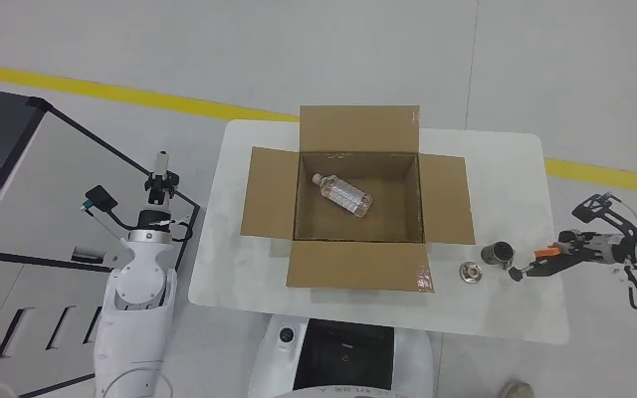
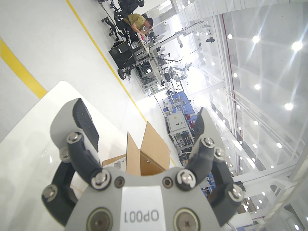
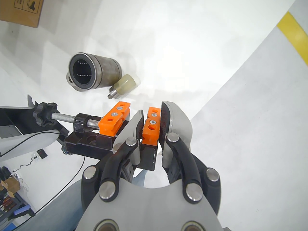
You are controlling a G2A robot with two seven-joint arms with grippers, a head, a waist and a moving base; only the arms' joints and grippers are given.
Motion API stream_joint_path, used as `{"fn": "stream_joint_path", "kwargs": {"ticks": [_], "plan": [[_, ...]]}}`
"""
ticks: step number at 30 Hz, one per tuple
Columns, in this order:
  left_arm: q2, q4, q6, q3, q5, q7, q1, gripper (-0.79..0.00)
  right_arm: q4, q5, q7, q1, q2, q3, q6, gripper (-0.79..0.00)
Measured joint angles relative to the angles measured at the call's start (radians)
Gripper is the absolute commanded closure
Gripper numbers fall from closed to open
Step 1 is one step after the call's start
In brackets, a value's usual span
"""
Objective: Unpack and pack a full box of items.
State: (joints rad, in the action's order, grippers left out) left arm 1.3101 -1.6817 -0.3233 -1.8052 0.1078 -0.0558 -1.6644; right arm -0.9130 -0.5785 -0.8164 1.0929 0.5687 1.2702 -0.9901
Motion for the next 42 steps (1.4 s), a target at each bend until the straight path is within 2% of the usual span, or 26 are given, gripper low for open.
{"fn": "stream_joint_path", "kwargs": {"ticks": [16,22,29,38,42], "plan": [[0.000,0.000,0.000,0.000,0.000,0.000,0.000,-0.785,-0.325,0.206,-0.026,0.108,-0.087,0.236,0.014,0.000],[0.000,0.000,0.000,0.000,0.000,0.000,0.000,-0.785,-0.477,0.338,-0.002,0.173,-0.097,0.289,0.059,0.000],[0.000,0.000,0.000,0.000,0.000,0.000,0.000,-0.785,-0.637,0.403,0.113,0.210,-0.082,0.266,0.133,0.000],[0.000,0.000,0.000,0.000,0.000,0.000,0.000,-0.785,-0.732,0.340,0.232,0.116,-0.035,0.103,0.297,0.000],[0.000,0.000,0.000,0.000,0.000,0.000,0.000,-0.785,-0.732,0.336,0.232,0.111,-0.034,0.098,0.302,0.000]]}}
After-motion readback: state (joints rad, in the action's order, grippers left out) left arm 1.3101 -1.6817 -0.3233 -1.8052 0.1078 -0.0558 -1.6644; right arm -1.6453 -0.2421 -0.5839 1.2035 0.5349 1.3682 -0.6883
